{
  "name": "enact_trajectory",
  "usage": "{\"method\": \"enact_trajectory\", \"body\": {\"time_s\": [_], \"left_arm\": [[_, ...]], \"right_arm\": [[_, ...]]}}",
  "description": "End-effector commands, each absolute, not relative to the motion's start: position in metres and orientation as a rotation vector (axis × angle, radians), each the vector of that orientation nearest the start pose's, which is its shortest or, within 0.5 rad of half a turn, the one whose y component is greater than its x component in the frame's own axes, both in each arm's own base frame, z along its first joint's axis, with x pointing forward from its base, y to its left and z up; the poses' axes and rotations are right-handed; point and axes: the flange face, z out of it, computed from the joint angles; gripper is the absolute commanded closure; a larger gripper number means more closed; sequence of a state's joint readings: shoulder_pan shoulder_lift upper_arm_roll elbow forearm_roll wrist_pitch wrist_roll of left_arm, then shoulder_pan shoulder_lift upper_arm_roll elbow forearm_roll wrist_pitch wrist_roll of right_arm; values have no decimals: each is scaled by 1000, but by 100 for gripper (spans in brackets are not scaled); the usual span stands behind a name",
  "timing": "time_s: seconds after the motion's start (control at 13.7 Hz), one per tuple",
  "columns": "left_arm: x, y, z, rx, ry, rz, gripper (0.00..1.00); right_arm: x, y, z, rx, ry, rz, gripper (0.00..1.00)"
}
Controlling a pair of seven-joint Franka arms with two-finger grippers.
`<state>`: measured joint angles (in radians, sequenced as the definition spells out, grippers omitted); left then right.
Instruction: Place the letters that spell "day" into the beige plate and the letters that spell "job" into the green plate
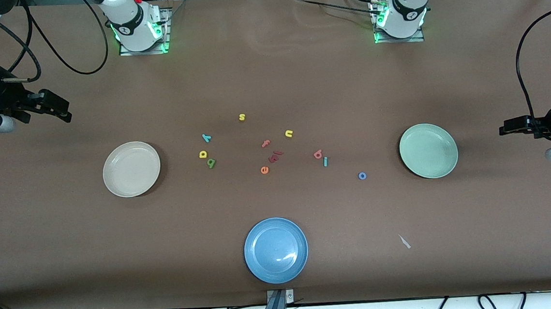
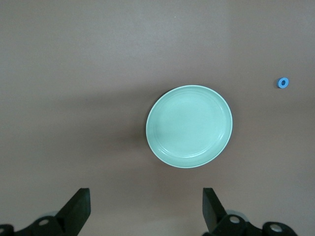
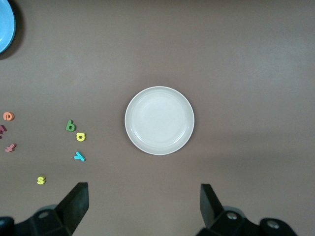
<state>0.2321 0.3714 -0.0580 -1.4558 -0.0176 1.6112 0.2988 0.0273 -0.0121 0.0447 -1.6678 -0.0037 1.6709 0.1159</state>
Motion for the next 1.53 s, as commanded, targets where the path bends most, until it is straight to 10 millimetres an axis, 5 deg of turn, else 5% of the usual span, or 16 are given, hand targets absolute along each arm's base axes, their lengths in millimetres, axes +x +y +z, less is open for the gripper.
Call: {"method": "enact_trajectory", "body": {"time_s": [0.0,1.46], "left_arm": [[641,114,455,-3228,206,312,0],[648,106,464,-3218,217,274,1]], "right_arm": [[551,40,596,-3158,44,-27,0],[551,39,595,-3158,46,-24,0]]}}
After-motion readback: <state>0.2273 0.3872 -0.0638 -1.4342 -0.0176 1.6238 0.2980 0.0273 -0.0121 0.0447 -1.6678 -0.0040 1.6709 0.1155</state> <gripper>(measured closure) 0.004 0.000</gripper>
